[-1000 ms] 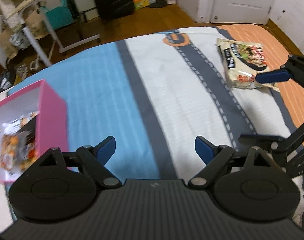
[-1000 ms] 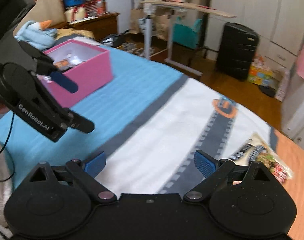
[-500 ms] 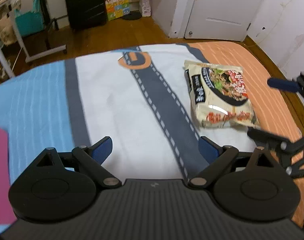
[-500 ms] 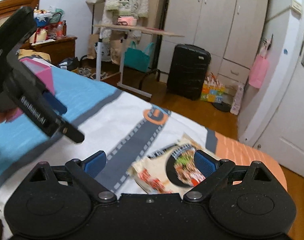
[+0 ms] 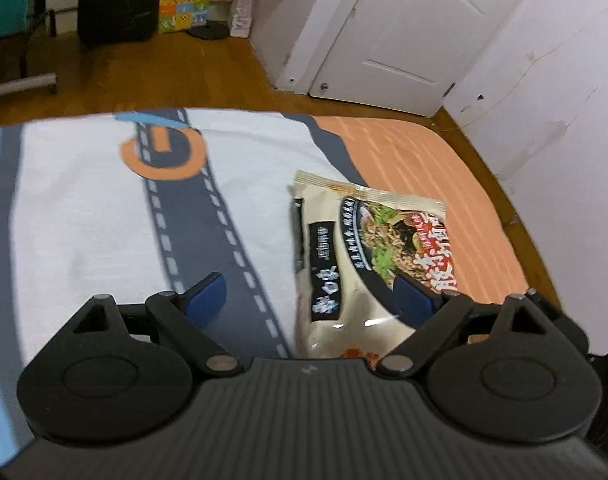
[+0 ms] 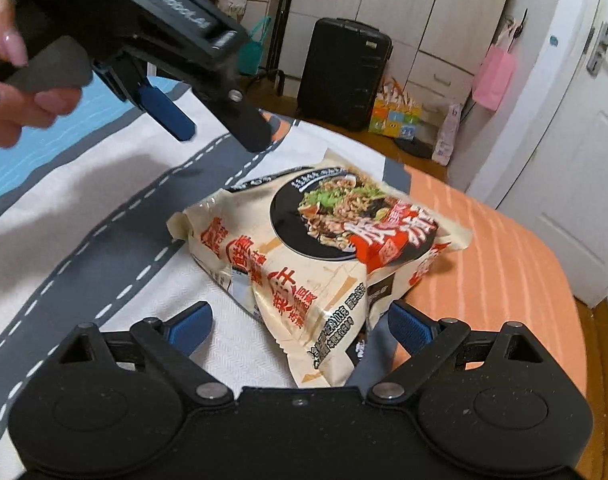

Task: Organize snacks
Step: 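Reach the left tool to the white noodle packet and grasp it, then lift and carry the noodle packet in the left tool over the box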

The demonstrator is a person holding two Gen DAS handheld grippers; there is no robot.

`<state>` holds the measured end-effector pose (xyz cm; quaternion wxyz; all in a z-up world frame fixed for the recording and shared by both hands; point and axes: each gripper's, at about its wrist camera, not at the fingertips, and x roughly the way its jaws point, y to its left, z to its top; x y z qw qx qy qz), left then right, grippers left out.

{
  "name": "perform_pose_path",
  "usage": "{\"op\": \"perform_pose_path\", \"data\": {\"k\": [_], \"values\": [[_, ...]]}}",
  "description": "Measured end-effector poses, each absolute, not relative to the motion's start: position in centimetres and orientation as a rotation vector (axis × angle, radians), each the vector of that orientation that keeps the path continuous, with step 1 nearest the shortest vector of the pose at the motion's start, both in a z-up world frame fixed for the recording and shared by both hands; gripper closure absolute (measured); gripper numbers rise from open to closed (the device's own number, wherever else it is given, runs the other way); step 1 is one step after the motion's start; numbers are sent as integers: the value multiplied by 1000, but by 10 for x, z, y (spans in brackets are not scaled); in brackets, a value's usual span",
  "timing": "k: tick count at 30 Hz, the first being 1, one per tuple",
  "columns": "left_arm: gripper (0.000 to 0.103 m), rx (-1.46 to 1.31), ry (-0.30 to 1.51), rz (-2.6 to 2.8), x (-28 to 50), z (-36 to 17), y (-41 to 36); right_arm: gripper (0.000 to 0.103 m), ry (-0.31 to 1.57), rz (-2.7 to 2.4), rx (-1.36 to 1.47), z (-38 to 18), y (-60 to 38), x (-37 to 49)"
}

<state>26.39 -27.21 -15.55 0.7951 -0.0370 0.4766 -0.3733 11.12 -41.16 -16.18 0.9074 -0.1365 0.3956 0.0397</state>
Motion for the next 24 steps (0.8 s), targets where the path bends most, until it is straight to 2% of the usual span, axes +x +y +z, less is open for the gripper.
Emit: {"op": "perform_pose_path", "data": {"k": [5,7,11,12,14,16,22,24], "values": [[15,-82,1072,-810,265,-183,-288,6,825,63,-219,-171,-420,122],[14,-51,1079,-816,264,-190,-291,1,818,43,-181,-174,-425,126],[16,-90,1079,-824,267,-195,-286,0,814,60,-48,-184,-443,133],[20,-101,1076,-829,266,-197,-285,0,810,60,-36,-186,-444,133],[41,-147,1081,-854,264,-198,-283,2,799,67,-62,-187,-439,132],[49,-218,1106,-873,263,-200,-280,4,784,72,-93,-188,-433,129],[49,-238,1127,-863,261,-199,-278,10,774,33,-63,-183,-431,126],[45,-240,1121,-867,259,-198,-278,11,770,27,-46,-182,-429,126]]}}
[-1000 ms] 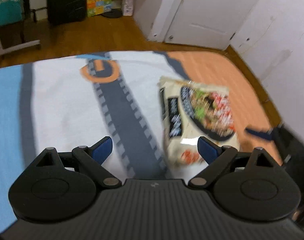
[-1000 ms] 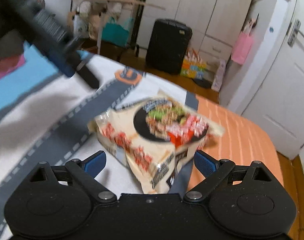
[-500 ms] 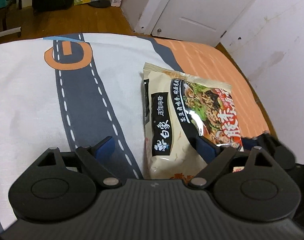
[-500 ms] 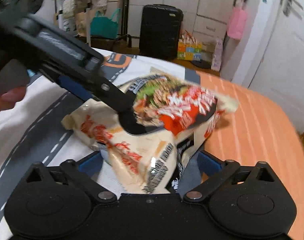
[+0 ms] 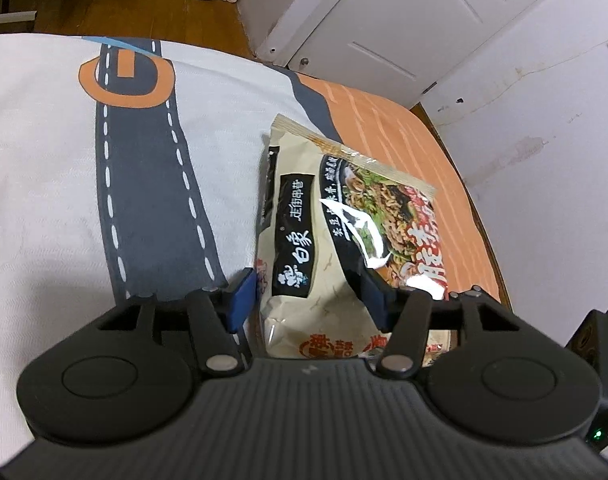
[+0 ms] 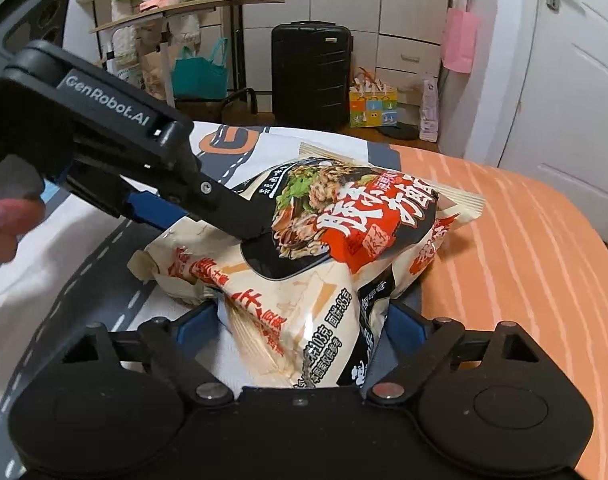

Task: Organize snacks
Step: 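Lift and carry the noodle packet in the left tool over the box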

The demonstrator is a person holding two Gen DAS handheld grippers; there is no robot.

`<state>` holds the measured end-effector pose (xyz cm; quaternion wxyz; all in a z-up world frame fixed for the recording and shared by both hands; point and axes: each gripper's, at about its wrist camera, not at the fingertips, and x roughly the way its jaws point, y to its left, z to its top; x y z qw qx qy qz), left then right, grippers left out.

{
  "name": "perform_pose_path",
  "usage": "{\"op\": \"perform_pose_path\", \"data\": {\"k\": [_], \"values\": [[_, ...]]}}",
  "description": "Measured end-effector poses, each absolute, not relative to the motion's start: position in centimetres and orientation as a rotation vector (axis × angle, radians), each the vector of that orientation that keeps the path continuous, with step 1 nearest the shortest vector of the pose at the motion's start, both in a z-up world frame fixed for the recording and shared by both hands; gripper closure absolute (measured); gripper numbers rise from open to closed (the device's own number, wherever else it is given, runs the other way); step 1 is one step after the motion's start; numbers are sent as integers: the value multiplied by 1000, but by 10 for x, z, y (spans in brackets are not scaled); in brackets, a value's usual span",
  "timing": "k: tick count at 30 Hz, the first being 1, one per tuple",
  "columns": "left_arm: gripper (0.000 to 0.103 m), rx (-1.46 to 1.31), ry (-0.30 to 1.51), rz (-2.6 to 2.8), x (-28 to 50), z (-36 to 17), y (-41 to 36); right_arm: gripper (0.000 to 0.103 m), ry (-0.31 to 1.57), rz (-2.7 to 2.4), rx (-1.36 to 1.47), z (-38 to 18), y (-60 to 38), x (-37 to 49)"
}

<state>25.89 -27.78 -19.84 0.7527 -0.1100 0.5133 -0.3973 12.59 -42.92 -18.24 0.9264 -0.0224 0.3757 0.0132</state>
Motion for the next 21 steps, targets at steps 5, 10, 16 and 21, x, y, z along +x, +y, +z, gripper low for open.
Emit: {"op": "perform_pose_path", "data": {"k": [5,10,16,21], "values": [[40,-250,1158,-869,258,-194,-276,13,767,31,-21,-180,-431,126],[40,-166,1158,-863,249,-178,-271,14,776,49,10,-175,-422,122],[40,-104,1164,-859,241,-155,-253,14,783,72,66,-161,-404,114],[40,-75,1183,-818,228,-141,-221,14,816,113,107,-152,-383,111]]}}
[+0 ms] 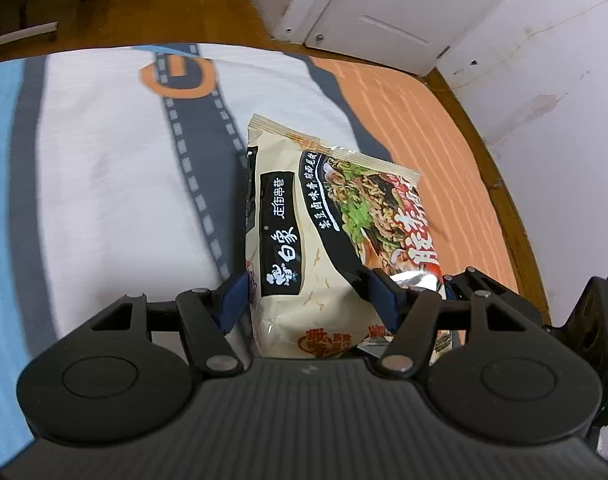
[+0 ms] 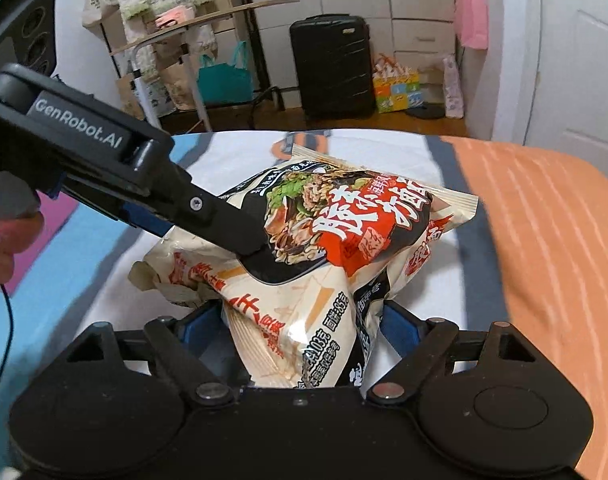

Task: Organize snacks
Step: 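Lift and carry the noodle packet in the left tool over the box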

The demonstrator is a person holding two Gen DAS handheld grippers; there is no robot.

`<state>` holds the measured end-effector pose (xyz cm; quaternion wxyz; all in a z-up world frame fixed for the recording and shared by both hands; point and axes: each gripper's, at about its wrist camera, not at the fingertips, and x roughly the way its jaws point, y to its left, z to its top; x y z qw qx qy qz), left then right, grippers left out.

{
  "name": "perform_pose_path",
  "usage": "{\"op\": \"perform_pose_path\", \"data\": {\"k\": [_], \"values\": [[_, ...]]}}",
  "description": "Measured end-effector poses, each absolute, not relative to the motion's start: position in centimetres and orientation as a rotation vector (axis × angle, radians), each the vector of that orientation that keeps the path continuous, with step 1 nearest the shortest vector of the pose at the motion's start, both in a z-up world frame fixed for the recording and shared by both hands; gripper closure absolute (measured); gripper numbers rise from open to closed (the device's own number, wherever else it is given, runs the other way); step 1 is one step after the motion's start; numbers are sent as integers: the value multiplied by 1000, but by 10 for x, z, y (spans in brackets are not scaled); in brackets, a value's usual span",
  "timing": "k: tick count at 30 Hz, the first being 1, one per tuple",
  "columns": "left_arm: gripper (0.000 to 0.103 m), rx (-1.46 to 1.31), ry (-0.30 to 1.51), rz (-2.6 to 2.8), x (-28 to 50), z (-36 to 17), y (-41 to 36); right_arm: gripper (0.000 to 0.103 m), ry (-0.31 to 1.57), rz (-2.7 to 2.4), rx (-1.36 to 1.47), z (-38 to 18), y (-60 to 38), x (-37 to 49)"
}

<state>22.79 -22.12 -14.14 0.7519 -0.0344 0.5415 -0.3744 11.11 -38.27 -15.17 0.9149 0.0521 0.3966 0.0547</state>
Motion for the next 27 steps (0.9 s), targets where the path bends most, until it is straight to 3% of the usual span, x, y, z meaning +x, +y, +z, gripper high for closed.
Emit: {"op": "perform_pose_path", "data": {"k": [27], "values": [[39,-139,1083,-582,117,-58,-63,15,795,379,8,-83,-262,52]]}}
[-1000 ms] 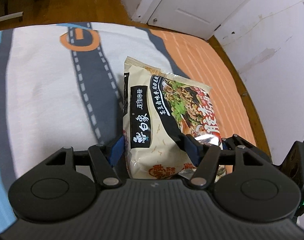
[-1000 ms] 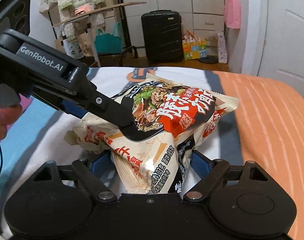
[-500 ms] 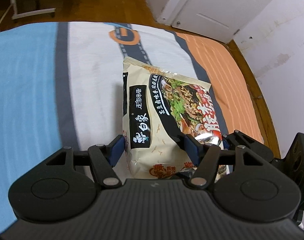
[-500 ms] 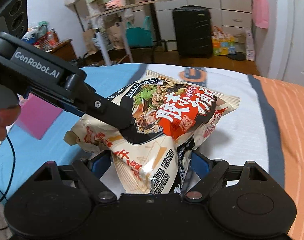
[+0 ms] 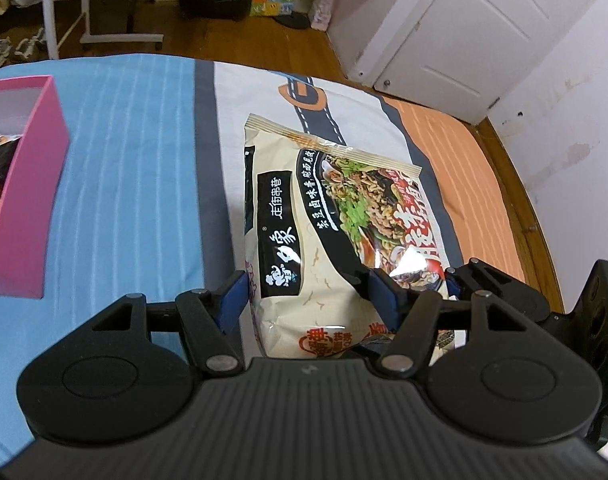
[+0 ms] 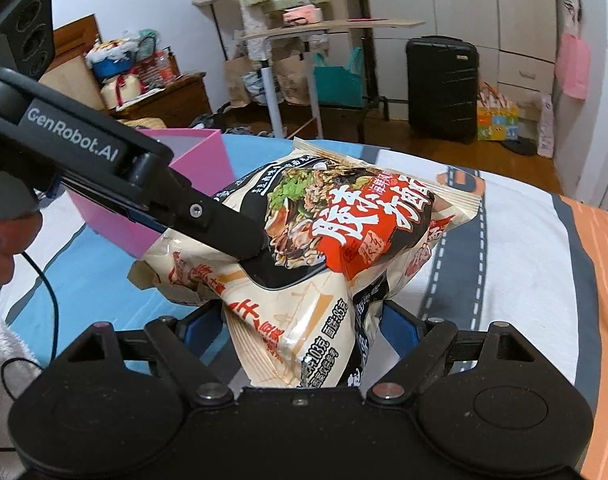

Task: Organize snacks
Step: 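Lift and carry the noodle packet in the left tool over the box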

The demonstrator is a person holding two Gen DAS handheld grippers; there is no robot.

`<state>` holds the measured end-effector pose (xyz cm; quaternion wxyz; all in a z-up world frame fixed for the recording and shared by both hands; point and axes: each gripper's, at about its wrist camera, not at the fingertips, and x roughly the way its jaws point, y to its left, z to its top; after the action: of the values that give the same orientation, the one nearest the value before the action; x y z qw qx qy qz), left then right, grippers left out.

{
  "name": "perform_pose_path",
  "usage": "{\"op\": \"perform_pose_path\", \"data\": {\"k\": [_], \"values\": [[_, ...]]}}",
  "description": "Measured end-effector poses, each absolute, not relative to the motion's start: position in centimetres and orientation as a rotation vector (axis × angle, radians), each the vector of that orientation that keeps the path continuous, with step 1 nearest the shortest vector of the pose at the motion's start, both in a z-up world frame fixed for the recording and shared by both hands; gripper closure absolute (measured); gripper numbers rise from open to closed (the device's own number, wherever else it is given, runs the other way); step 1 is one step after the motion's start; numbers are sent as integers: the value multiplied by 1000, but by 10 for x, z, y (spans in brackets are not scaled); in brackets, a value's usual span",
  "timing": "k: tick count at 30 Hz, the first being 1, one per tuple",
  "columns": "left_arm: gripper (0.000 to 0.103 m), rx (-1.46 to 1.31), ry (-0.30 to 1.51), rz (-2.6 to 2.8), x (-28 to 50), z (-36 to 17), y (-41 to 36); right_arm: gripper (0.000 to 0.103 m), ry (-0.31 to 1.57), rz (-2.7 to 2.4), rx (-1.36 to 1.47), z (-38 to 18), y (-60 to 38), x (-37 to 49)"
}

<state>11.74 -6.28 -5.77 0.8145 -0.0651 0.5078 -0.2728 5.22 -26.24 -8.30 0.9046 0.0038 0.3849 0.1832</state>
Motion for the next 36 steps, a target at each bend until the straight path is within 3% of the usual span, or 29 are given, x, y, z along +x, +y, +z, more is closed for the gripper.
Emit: {"op": "perform_pose_path", "data": {"k": [14,36], "values": [[38,-235,941,-509,85,-40,-1,15,712,440,-98,-59,-207,41],[35,-418,765,-286,118,-28,107,15,585,614,-243,-30,-117,103]]}}
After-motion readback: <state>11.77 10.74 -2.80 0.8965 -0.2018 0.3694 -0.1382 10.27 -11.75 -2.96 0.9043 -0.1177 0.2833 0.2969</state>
